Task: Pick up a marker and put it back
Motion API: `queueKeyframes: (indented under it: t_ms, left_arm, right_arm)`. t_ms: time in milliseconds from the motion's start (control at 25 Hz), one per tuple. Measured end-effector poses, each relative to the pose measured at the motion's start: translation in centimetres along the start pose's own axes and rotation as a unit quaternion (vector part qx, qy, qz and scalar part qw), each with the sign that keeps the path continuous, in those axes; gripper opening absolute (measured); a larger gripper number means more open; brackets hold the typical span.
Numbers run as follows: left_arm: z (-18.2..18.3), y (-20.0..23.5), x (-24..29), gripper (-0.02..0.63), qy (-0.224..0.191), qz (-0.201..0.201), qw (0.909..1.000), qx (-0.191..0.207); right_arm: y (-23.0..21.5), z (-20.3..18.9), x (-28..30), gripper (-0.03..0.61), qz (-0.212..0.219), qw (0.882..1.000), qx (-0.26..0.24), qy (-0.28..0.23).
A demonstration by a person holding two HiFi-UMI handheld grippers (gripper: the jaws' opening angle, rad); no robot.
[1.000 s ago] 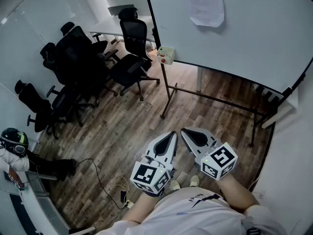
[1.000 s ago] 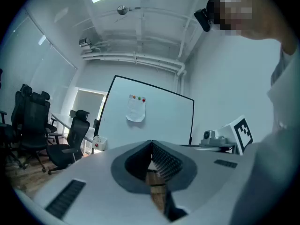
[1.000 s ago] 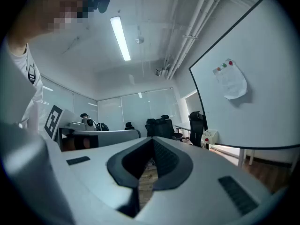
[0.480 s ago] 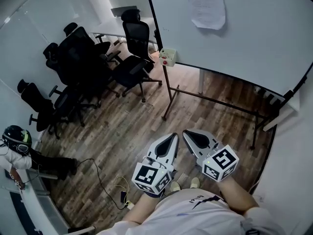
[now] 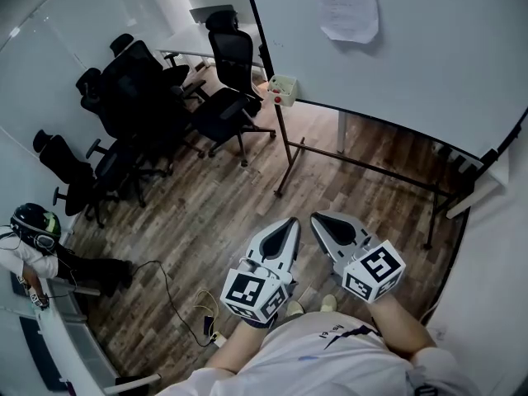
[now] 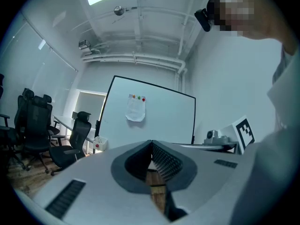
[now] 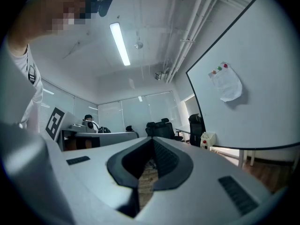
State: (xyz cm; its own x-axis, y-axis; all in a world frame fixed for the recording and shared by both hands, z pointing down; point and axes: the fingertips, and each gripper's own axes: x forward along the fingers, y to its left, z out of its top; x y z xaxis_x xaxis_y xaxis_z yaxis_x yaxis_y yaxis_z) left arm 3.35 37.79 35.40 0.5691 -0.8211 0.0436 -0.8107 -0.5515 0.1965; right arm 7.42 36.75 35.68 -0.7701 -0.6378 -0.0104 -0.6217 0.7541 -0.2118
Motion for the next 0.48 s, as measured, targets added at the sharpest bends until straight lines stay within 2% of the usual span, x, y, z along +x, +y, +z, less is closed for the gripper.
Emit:
queueKeyframes:
  t_ms: [480]
  left_arm:
    - [-1.3,-2.3,2.5,0.012,0.015,0.01,0.9998,0.012]
  right_arm:
    - [-3.2,0.2,-2.1,0.014,0.006,1.0,0.013,-0.015]
